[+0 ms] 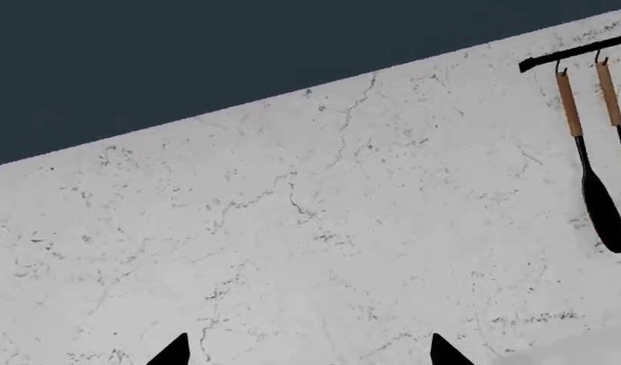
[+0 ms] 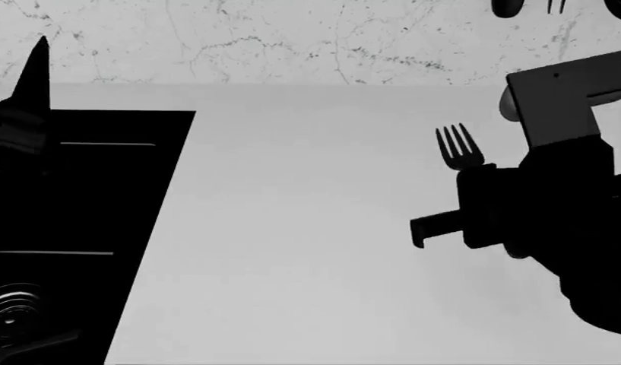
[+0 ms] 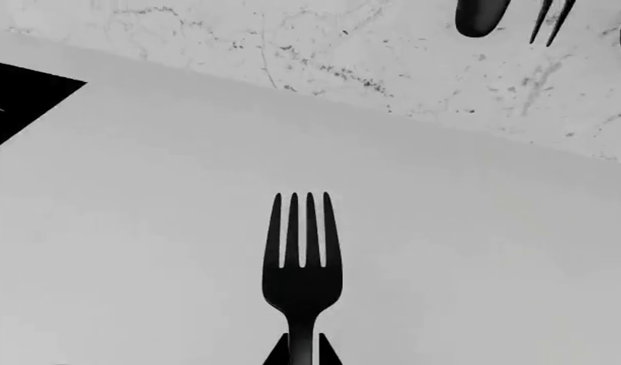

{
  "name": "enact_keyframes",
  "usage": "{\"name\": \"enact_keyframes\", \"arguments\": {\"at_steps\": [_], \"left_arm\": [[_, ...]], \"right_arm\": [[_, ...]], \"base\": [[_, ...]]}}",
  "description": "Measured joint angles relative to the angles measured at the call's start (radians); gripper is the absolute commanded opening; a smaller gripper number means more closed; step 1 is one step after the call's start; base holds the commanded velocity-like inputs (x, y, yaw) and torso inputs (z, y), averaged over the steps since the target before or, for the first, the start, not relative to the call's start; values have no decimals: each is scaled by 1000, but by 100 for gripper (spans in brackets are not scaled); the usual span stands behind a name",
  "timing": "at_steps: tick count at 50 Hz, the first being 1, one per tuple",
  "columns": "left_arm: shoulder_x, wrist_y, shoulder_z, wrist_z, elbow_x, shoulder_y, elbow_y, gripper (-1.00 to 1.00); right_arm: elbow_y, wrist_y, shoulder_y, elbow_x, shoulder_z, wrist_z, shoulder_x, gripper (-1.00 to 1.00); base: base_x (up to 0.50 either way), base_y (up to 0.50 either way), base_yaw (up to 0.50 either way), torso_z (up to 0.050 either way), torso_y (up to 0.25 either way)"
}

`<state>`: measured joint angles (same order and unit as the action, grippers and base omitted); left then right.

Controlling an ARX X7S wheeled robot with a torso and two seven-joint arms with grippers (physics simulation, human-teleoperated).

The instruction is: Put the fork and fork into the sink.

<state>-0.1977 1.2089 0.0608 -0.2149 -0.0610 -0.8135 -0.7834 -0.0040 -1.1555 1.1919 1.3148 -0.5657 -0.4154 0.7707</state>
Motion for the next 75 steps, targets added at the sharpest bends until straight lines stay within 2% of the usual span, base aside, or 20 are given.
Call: {"name": "enact_keyframes", "arguments": {"at_steps": [8, 16, 23, 31, 47, 75], "left_arm": [[-179, -95, 272, -50, -46, -42, 65, 100], [-311, -260, 519, -105, -133, -157, 178, 100], [-382, -459, 702, -127, -239, -277, 323, 100], [-414, -662, 841, -122, -339, -400, 480, 100], [-427, -852, 961, -149, -384, -487, 595, 100], [-422, -910, 987, -179, -360, -505, 608, 100]], "right_arm": [[-48, -96, 119, 56, -12, -29, -2, -100], [-62, -167, 227, 96, -19, -43, -14, -100], [-59, -209, 308, 115, -28, -43, -30, -100], [-53, -235, 382, 119, -47, -27, -57, -100], [-63, -198, 438, 74, -85, 57, -94, -100], [-5, -96, 434, -42, -185, 220, -176, -100]], "base": [[0, 6, 3, -1, 0], [0, 4, 0, 0, 0], [0, 4, 0, 0, 0], [0, 3, 0, 0, 0], [0, 1, 0, 0, 0], [0, 0, 0, 0, 0]]}}
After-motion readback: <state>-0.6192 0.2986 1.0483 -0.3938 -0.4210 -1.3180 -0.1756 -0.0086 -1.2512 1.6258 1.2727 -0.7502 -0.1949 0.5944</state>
